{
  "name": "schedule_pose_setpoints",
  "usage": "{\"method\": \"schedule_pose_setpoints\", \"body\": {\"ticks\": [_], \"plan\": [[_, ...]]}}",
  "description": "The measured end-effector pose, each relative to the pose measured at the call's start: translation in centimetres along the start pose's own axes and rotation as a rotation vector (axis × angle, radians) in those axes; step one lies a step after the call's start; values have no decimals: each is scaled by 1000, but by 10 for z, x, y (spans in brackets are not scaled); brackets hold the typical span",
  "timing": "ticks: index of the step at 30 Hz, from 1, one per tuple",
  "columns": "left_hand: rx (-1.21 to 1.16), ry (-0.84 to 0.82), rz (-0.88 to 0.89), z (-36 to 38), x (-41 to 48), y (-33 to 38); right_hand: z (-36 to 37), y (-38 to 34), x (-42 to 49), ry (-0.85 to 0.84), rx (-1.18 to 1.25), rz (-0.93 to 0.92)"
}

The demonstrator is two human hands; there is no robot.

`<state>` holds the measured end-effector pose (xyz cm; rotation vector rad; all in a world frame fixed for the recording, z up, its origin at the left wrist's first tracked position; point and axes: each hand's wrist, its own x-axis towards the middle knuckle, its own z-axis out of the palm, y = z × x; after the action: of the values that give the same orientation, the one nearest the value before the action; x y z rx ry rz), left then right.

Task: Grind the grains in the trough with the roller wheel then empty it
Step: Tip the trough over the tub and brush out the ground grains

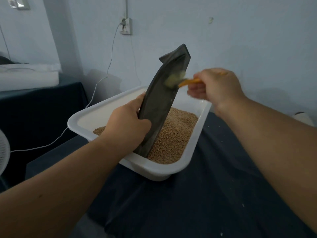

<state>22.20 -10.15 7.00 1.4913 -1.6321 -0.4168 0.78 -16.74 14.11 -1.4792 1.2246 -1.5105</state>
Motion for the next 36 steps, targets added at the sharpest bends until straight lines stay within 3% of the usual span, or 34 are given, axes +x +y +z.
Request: {"method": "schedule_pose_setpoints", "body": {"ticks": [3,9,11,15,16,21,23,26,28,31,33,35,36], "plan": [[0,-2,-7,0,1,-1,-3,-6,-13,-107,-204,-23],[15,-1,4,1,1,1,0,-23,2,176,-48,-166],[23,9,10,1,0,2,5,-13,-1,115,-66,-101],[16,13,20,0,-1,2,4,-2,-27,-247,-107,73],[6,15,21,0,-1,1,1,-4,-32,-268,-143,66],[26,32,28,0,-1,2,-5,-26,-23,39,-90,-172],[28,33,26,1,-1,2,4,-25,-22,-12,-120,-202],[20,27,17,0,-1,2,8,-13,-27,-185,-236,-73],[11,20,18,0,-2,2,-1,-9,-32,-192,-372,-81],[11,11,0,-1,-1,2,-5,-14,-45,-120,-241,-215],[11,11,-13,-1,-1,3,5,-14,-57,-271,-154,-240],[12,21,-8,-1,-2,4,11,-8,-64,-356,-294,-225],[13,23,-7,-1,-3,4,11,-6,-64,-307,-402,-242]]}}
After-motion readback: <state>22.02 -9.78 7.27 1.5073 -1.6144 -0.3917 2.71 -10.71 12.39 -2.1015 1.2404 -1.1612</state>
